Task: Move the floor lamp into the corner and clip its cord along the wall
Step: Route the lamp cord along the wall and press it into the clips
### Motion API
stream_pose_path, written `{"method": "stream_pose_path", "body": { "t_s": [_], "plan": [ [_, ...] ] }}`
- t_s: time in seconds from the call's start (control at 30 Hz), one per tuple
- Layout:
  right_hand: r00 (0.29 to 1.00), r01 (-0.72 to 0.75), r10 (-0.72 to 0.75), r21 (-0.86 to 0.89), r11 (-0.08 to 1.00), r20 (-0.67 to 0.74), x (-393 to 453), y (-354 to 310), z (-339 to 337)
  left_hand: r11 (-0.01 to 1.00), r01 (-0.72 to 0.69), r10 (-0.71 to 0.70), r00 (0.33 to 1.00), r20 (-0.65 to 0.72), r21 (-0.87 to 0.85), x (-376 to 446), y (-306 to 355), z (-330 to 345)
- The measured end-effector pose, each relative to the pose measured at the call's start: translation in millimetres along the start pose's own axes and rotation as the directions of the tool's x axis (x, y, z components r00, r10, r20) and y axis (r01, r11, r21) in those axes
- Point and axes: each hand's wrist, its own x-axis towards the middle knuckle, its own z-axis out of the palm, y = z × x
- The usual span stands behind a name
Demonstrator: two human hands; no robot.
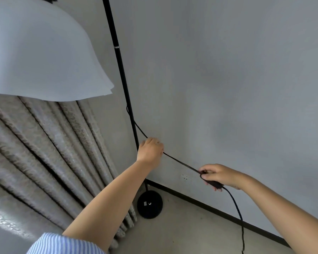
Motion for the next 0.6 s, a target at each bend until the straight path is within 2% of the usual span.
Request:
{"method": "stream_pose_path", "body": {
  "t_s": [0.07,0.1,0.13,0.17,0.2,0.23,0.27,0.3,0.33,0.4,0.43,0.47,0.53,0.57,0.6],
  "plan": [
    [1.0,0.007,-0.007,0.01,1.0,0.017,5.8,4.9,8.3,0.971,0.176,-0.181,0.983,-0.016,-0.16,-5.4,-8.8,3.3],
    [1.0,0.019,-0.019,0.004,1.0,0.01,9.6,6.1,12.1,0.919,0.293,-0.3,0.954,0.015,-0.264,-7.8,-12.8,1.5],
    [0.999,0.036,-0.036,-0.011,0.999,0.0,13.9,6.9,15.4,0.816,0.406,-0.412,0.908,0.078,-0.411,-8.6,-17.0,-0.7],
    [0.998,0.056,-0.057,-0.026,0.998,-0.009,19.8,6.7,19.3,0.639,0.505,-0.5,0.846,0.186,-0.58,-6.9,-21.8,-2.4],
    [0.997,0.071,-0.071,-0.037,0.997,-0.016,26.2,6.0,23.5,0.386,0.556,-0.535,0.785,0.313,-0.736,-4.4,-25.5,-3.8],
    [0.997,0.079,-0.08,-0.044,0.996,-0.018,33.0,4.2,27.9,0.106,0.556,-0.514,0.741,0.433,-0.825,-3.0,-28.1,-6.4],
    [0.996,0.087,-0.088,-0.052,0.995,-0.012,40.6,2.0,31.8,-0.116,0.518,-0.465,0.725,0.507,-0.847,-2.4,-28.9,-10.4],
    [0.995,0.102,-0.102,-0.063,0.993,0.003,49.1,-1.3,34.6,-0.233,0.494,-0.435,0.717,0.544,-0.838,1.4,-32.1,-9.9],
    [0.992,0.121,-0.12,-0.082,0.989,0.027,57.8,-5.1,36.3,-0.285,0.491,-0.431,0.702,0.567,-0.823,4.9,-33.9,-9.1],
    [0.984,0.166,-0.155,-0.122,0.979,0.093,76.8,-13.0,36.6,-0.236,0.531,-0.47,0.671,0.574,-0.814,11.6,-41.1,-2.3],
    [0.979,0.183,-0.169,-0.122,0.976,0.117,86.6,-16.8,34.6,-0.14,0.567,-0.515,0.659,0.549,-0.812,15.0,-44.2,0.0],
    [0.975,0.192,-0.178,-0.104,0.976,0.13,95.3,-20.1,30.9,0.018,0.616,-0.556,0.661,0.504,-0.788,17.6,-48.0,2.0],
    [0.971,0.2,-0.19,-0.061,0.978,0.145,110.3,-23.3,19.4,0.444,0.635,-0.542,0.752,0.374,-0.633,21.1,-58.4,6.8],
    [0.969,0.204,-0.194,-0.054,0.977,0.15,117.5,-23.8,11.3,0.61,0.588,-0.469,0.809,0.356,-0.532,23.3,-62.0,8.8],
    [0.97,0.196,-0.187,-0.045,0.98,0.153,123.7,-23.3,2.0,0.702,0.541,-0.395,0.837,0.379,-0.464,26.0,-64.8,11.5]
  ]
}}
